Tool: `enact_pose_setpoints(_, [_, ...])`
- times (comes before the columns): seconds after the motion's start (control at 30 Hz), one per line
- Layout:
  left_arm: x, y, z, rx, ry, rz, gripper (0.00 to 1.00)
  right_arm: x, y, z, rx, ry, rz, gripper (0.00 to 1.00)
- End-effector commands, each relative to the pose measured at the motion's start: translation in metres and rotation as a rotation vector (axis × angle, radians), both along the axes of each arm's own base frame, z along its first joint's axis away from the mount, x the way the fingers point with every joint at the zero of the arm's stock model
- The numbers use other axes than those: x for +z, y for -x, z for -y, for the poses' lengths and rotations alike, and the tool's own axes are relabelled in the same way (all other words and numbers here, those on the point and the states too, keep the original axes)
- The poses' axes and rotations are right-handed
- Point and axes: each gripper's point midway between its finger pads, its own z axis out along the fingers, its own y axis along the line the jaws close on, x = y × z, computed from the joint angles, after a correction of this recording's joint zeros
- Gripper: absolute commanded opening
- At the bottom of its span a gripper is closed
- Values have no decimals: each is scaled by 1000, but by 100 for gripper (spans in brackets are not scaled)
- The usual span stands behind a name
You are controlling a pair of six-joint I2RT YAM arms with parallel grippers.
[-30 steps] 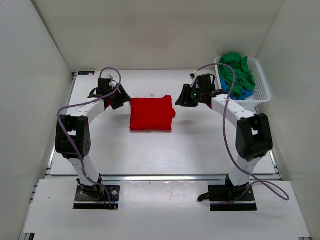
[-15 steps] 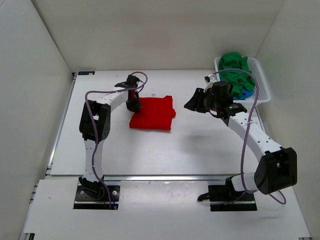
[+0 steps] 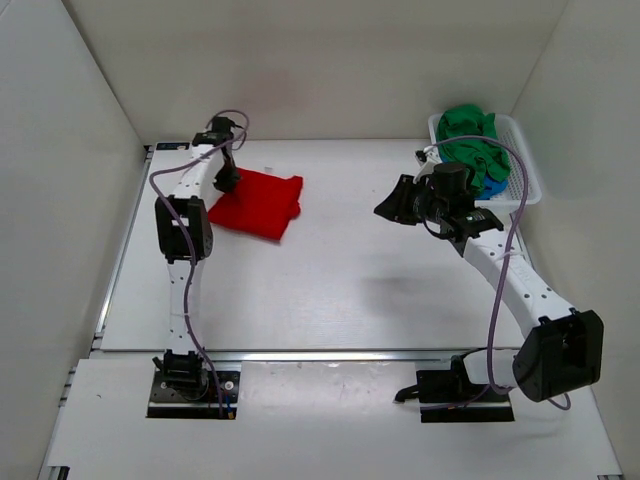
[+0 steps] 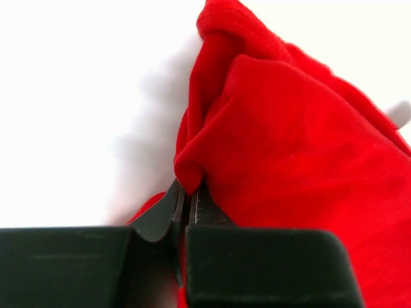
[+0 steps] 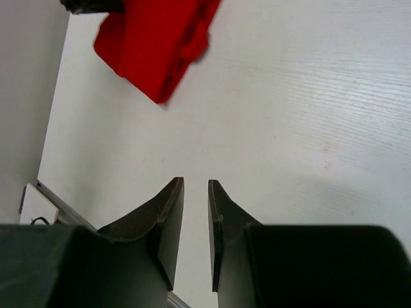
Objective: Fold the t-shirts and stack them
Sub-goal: Put the neatly folded tshirt into the corner of the board with the left arm
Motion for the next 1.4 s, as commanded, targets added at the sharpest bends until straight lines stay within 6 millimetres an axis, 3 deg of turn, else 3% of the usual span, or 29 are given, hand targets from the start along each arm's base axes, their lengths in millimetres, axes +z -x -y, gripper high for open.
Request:
enact_pose_setpoints(0.0, [33, -22, -55, 62, -108, 57, 0, 25, -2, 6, -37, 46, 83, 19])
enact_pose_setpoints(0.1, [27, -45, -80, 90, -101, 112, 0, 23, 6, 6, -48, 69, 79, 20])
enact_pose_setpoints(0.17, [17, -44, -118, 154, -108, 114, 0, 11, 16, 7, -43, 63, 68, 19])
enact_pose_setpoints(0.2, [16, -51, -120, 152, -109, 140, 0, 12, 18, 9, -54, 52, 70, 18])
enact_pose_setpoints(0.27, [11, -49, -148, 206, -112, 145, 0, -2, 27, 7, -43, 60, 47, 15])
enact_pose_setpoints(0.33, [19, -58, -161, 246, -72, 197, 0, -11, 32, 4, -34, 65, 24, 15])
enact_pose_setpoints(0.5, [36, -81, -182, 262, -48, 322, 0, -37, 43, -11, 12, 88, -44, 13])
enact_pose_setpoints(0.6, [40, -87, -195, 294, -70, 363, 0, -41, 45, -20, 33, 67, -68, 12])
enact_pose_setpoints(0.67, [34, -90, -199, 295, -67, 367, 0, -44, 47, -25, 49, 61, -58, 11])
enact_pose_setpoints(1.07, [54, -109, -254, 393, -56, 522, 0, -64, 46, -29, 43, 72, -51, 9])
enact_pose_setpoints(1.1, [57, -109, -254, 393, -42, 531, 3, -64, 45, -27, 37, 66, -50, 9])
enact_pose_setpoints(1.13, [61, -110, -256, 388, -29, 541, 28, -67, 48, -29, 46, 66, -51, 9])
enact_pose_setpoints(1.2, [72, -113, -253, 376, 1, 569, 98, -65, 49, -29, 42, 59, -45, 9])
enact_pose_setpoints(1.3, [103, -114, -239, 320, 39, 608, 99, -64, 53, -32, 49, 55, -41, 10])
enact_pose_setpoints(1.37, [125, -113, -217, 264, 42, 623, 99, -63, 58, -33, 56, 50, -34, 9])
